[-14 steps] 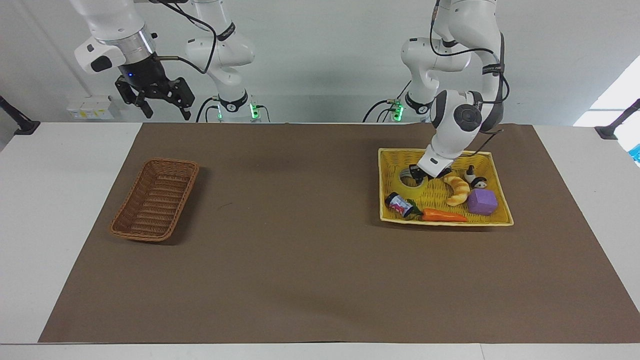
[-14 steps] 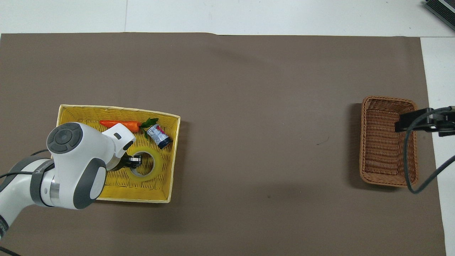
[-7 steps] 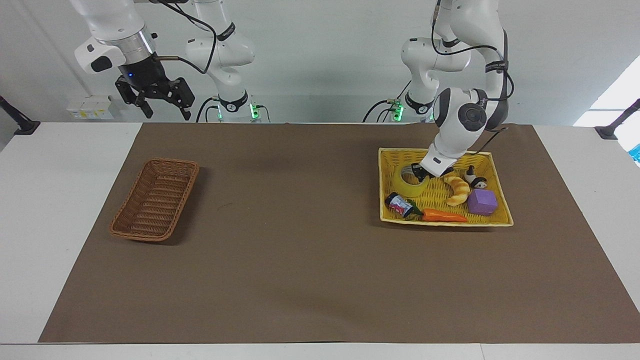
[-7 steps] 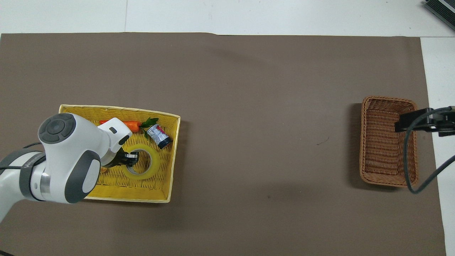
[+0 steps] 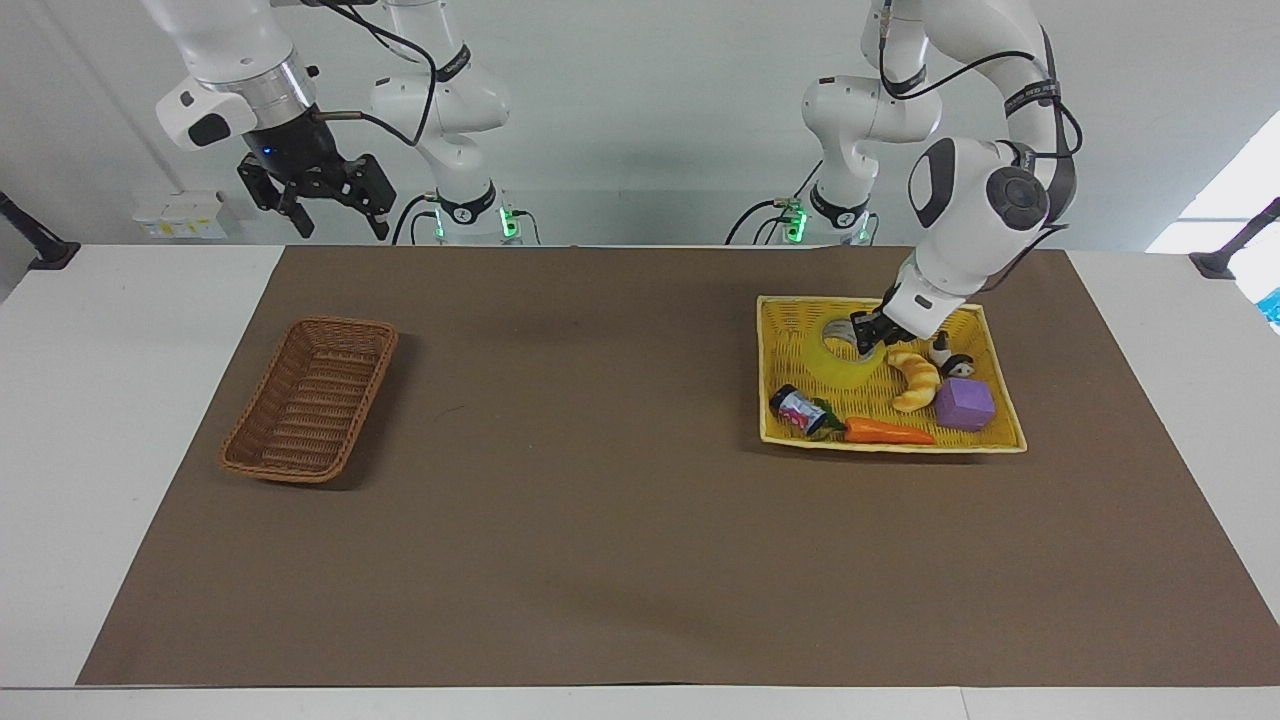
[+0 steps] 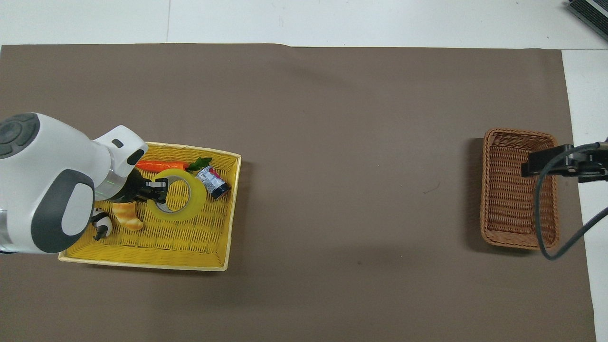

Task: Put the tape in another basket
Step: 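Lift the tape with the left gripper while the right gripper reaches toward it, then grasp the tape with the right gripper and open the left gripper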

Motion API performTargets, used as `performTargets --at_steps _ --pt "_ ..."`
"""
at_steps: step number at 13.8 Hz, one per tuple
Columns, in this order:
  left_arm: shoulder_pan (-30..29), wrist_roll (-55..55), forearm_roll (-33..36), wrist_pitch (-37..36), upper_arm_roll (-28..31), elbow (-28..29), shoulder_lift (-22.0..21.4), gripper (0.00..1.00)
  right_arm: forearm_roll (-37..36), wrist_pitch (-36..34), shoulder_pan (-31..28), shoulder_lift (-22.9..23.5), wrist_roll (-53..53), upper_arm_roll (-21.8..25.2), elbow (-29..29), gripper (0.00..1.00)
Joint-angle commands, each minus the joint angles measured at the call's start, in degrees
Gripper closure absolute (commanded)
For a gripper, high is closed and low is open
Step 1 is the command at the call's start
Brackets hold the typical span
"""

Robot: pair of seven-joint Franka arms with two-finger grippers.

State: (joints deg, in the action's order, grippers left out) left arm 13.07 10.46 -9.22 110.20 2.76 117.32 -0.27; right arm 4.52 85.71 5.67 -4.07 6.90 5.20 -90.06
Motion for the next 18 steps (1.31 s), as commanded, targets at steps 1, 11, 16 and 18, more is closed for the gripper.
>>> performTargets --at_steps 1,11,16,18 --pt "-0.9 -0.4 -3.9 -2.4 -0.1 -3.0 -0.2 1.0 2.6 3.7 0.1 -1.6 -0.8 -0.6 -3.9 0.0" --pt "6.0 -1.6 -24.2 -2.3 -1.0 -3.2 -0.2 1.0 33.9 22.9 11.4 -1.5 0.5 -0.7 -19.4 0.0" --pt "14.2 7.6 -31.8 2.6 -3.2 -8.8 2.1 1.0 50.2 28.1 13.4 -1.6 -1.3 -0.7 -23.6 0.0" --pt "14.5 10.4 -33.7 7.0 -6.3 -10.2 3.0 1.0 55.2 28.1 13.1 -1.7 -4.9 -0.7 -26.0 0.0"
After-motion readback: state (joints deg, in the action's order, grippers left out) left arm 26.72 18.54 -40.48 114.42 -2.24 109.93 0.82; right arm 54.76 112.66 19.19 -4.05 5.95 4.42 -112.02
